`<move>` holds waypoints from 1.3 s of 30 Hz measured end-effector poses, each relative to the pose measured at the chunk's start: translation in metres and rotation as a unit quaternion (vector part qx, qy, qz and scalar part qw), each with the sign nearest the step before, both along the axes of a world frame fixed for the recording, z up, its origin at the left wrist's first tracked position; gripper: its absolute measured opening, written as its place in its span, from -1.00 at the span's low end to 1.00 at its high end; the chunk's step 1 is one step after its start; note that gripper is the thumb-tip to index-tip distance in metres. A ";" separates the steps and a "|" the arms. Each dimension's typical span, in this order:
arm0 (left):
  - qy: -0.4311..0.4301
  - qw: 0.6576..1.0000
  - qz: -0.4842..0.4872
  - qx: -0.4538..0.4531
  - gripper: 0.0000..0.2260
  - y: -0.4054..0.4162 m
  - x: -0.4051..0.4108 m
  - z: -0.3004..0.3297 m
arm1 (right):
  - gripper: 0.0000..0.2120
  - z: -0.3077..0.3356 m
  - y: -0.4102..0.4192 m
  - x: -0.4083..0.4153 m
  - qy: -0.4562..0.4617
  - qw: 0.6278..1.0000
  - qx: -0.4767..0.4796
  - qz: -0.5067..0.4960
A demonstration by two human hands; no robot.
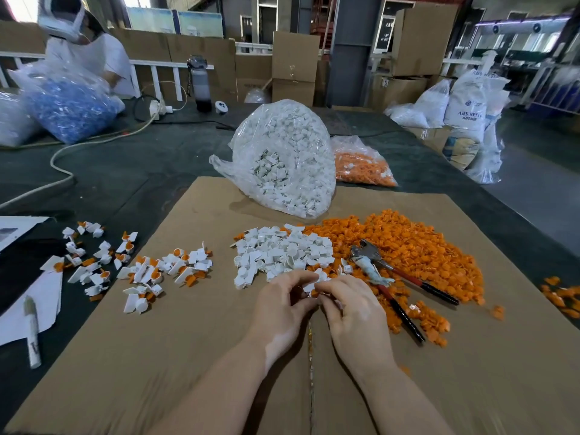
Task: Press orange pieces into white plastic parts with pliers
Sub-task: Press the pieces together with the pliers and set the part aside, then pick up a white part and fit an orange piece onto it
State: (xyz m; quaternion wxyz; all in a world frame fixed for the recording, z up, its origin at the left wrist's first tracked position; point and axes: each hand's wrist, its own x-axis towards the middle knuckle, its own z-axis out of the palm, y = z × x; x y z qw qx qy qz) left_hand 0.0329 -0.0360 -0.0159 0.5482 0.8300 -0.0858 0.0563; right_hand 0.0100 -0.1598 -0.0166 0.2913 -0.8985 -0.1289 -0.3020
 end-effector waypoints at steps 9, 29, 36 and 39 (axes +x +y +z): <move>-0.033 0.999 -0.006 0.035 -0.75 -0.001 0.001 -0.002 | -0.90 -0.002 0.000 0.001 -0.001 1.000 -0.023 -0.021; 0.002 0.926 0.363 0.106 -0.73 0.065 0.020 -0.008 | -0.76 -0.012 0.002 0.006 -0.011 0.975 -0.018 -0.219; -0.040 0.931 0.312 0.185 -0.79 0.060 0.016 -0.011 | -0.75 -0.013 0.001 0.006 0.009 0.970 -0.022 -0.243; -0.033 0.938 0.273 0.210 -0.80 0.056 0.014 -0.008 | -0.75 -0.012 0.000 0.007 0.017 0.964 -0.032 -0.264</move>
